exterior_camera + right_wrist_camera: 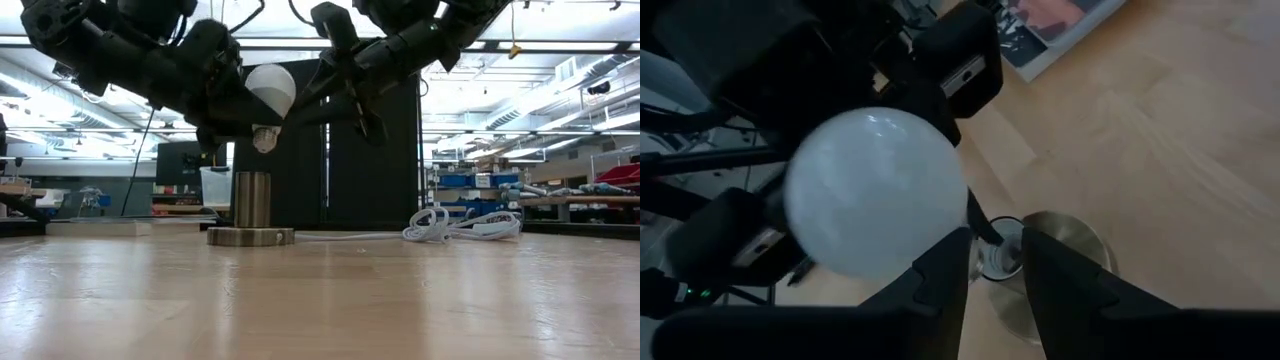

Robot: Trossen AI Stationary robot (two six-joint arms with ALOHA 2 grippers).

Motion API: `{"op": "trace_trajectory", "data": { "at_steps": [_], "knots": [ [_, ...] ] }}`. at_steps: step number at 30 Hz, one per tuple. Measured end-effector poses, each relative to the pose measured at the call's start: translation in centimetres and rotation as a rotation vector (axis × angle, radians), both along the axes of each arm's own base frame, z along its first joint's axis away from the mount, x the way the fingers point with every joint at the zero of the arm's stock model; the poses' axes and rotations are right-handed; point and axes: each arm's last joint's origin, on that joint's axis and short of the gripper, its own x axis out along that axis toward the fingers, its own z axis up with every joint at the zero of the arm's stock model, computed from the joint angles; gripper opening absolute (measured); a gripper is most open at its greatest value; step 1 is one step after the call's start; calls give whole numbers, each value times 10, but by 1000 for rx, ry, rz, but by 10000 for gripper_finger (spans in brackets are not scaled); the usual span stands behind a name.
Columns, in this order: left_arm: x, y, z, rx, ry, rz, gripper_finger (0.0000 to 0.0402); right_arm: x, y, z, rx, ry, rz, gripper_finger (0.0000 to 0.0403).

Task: Screw lightbulb
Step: Insert the lightbulb into the desk lamp

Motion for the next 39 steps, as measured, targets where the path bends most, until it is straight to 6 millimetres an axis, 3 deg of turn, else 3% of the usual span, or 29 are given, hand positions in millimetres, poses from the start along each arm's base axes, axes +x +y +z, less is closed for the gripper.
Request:
{"op": "trace_trajectory", "data": {
  "at_steps": [7,39],
  "knots": [
    [-5,2,-12,3,113,41,148,1,4,3,7,-10,37,109],
    [-2,1,-20,18,148,27,158,-3,2,-4,6,63,31,109]
  ]
}}
